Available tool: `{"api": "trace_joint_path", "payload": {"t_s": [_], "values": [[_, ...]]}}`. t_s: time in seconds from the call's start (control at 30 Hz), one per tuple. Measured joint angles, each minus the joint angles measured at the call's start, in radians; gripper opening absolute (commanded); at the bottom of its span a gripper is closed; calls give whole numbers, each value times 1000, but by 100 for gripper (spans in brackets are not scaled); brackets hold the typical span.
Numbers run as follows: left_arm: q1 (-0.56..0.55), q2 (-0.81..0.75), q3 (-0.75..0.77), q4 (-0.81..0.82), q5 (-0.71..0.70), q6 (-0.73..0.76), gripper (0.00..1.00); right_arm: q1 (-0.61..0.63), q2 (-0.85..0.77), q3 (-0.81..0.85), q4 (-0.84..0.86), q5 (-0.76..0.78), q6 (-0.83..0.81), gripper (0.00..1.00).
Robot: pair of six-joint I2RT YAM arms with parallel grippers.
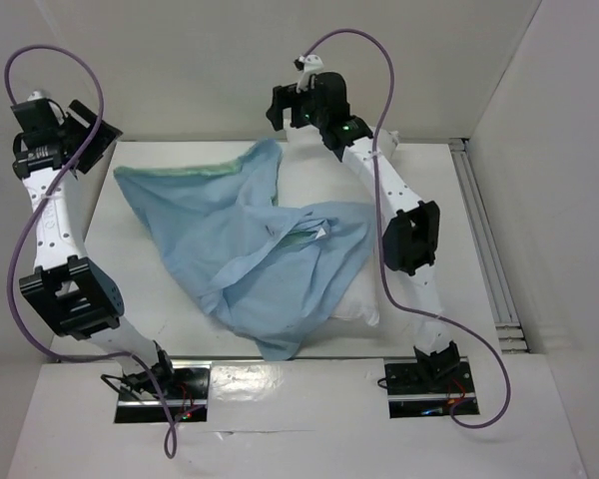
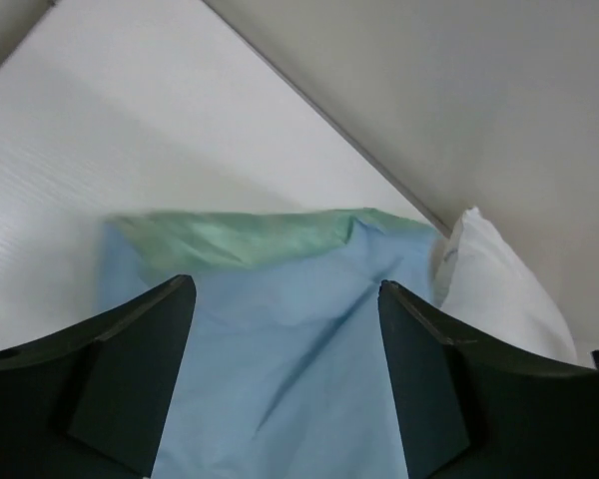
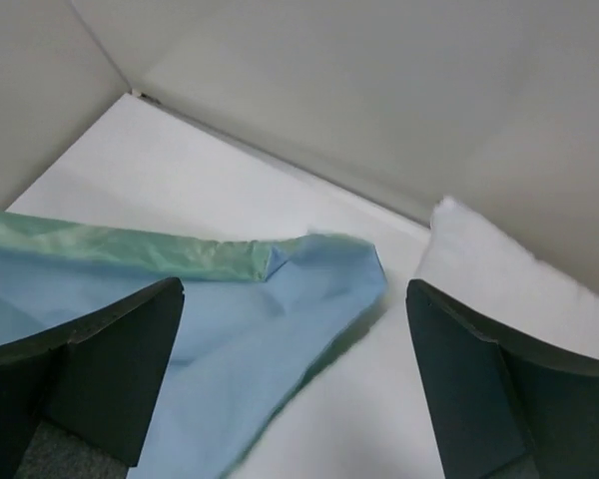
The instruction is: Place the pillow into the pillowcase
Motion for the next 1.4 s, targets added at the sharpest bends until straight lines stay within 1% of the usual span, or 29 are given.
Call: {"api": "trace_joint_path", "payload": {"t_s": [0.07,0.13,0.27,0.33,0.43,0.53,0.6,0.67,0.7,0.73,0.8,0.83,0.87,0.9,0.93,0.97,1.0,1.07,1.13,1.17,1.3,1.4], "values": [[-14,5,4,-3,10,7,89,-32,-66,-109,-12,-19,40,100],[-59,4,4,-7,10,26,91,-70,-157,-224,-38,-20,71,100],[-204,4,-16,-8,8,68,91,-137,-333,-324,-139,31,116,100],[-278,4,-42,-15,14,81,91,-183,-449,-393,-176,62,138,100],[-362,18,-84,-32,51,100,91,-255,-654,-579,-223,99,167,100],[-436,76,-97,-37,76,103,92,-332,-829,-805,-267,108,197,100],[-488,124,-111,-35,98,101,92,-361,-887,-949,-299,80,218,100],[-545,171,-152,-33,136,99,88,-377,-913,-1064,-307,26,238,100],[-556,180,-162,-34,146,98,85,-377,-913,-1116,-312,-2,245,100],[-576,196,-180,-33,169,94,80,-373,-910,-1176,-308,-37,256,100],[-601,213,-220,-16,204,79,48,-364,-894,-1259,-315,-87,273,100],[-607,214,-242,-6,221,71,26,-357,-882,-1287,-314,-106,282,100],[-608,214,-257,-2,233,56,9,-350,-871,-1305,-309,-123,291,100],[-608,214,-267,3,242,47,0,-344,-865,-1314,-300,-135,297,100],[-605,214,-272,12,247,45,0,-340,-858,-1316,-287,-148,303,96],[-600,213,-274,21,249,42,0,-340,-853,-1316,-268,-159,307,89],[-592,211,-274,27,252,40,0,-339,-848,-1316,-248,-172,312,65],[-568,192,-278,38,251,29,0,-339,-832,-1312,-212,-202,319,32],[-531,149,-293,44,242,15,0,-339,-811,-1308,-185,-220,325,9],[-509,118,-301,48,236,10,0,-339,-803,-1308,-178,-223,333,0],[-448,-5,-303,64,227,-13,0,-343,-806,-1295,-157,-235,352,0],[-438,-35,-263,72,237,-14,0,-344,-826,-1287,-159,-181,359,0]]}}
